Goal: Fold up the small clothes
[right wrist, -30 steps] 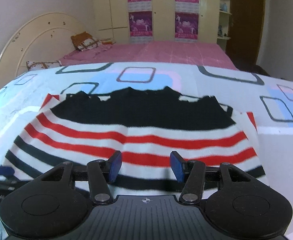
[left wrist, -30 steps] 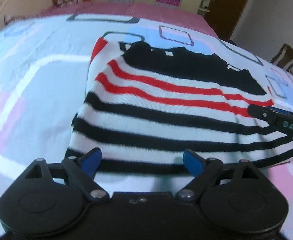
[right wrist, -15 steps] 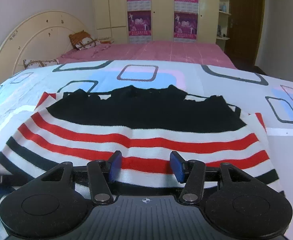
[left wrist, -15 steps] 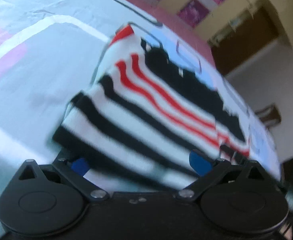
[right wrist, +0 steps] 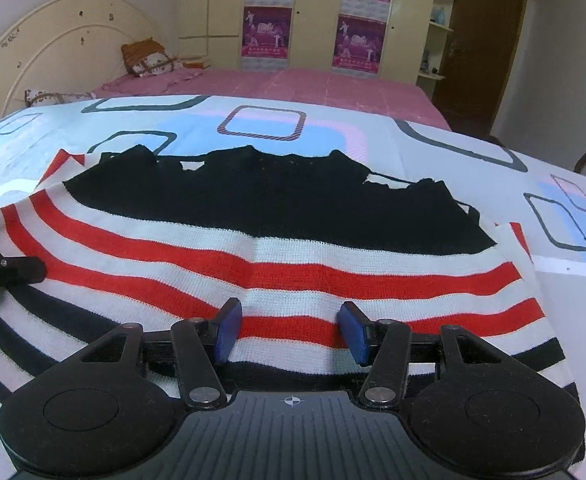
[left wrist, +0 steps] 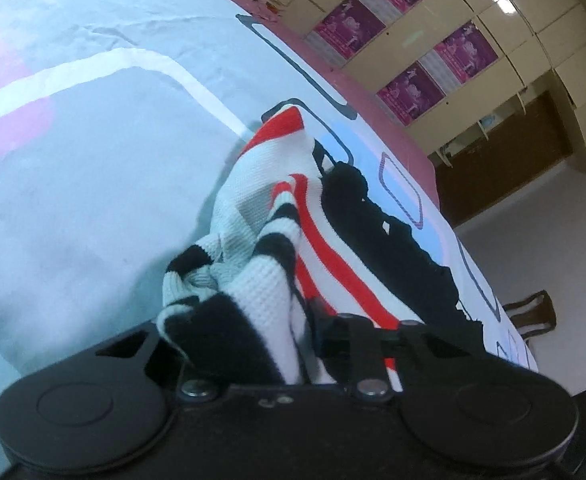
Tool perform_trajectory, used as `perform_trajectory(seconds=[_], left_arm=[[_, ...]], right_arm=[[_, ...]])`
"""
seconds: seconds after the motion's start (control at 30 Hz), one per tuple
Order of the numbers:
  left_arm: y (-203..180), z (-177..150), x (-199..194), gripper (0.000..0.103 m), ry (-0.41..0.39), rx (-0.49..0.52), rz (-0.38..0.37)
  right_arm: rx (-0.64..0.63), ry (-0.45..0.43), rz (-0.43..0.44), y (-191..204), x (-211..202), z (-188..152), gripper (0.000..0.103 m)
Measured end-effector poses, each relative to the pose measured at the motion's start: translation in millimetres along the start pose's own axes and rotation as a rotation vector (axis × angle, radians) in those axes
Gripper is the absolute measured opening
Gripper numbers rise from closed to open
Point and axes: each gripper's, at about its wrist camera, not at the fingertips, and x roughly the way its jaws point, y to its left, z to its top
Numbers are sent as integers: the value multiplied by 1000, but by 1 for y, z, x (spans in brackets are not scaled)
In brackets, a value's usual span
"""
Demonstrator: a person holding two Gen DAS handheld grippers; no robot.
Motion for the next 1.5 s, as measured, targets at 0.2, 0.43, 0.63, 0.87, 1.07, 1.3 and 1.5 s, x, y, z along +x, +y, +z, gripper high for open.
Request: perform_trajectory(seconds=[0.2,0.43,0.63,0.87,1.07,1.3,1.5], left_arm=[[-9,-3,-11,18,-57,10,-4],[-66,-13,-30,17,-160,204,0],[-144,-36,-33,16,-185,441,-73],[-225,-105,3,16,-84,713,-186],[-238,-189,35,25,5,995,-138],[-223,-228,-7,76,42,1179,-210],[-194,-208,-39,76,27,1167,-187]], right_arm=[[-9,-16,24,-4,0,-2,53],[8,-35,102,-19,-3,0,55],[84,-75,149,-56,-23,2,56],[216,-80,60,-136,-55,-17,56],[306,-62,-33,-194,-68,-34,56],[377,-117,52,-215,-79,-13,56],[372,-7,274,-191,-49,8,56]])
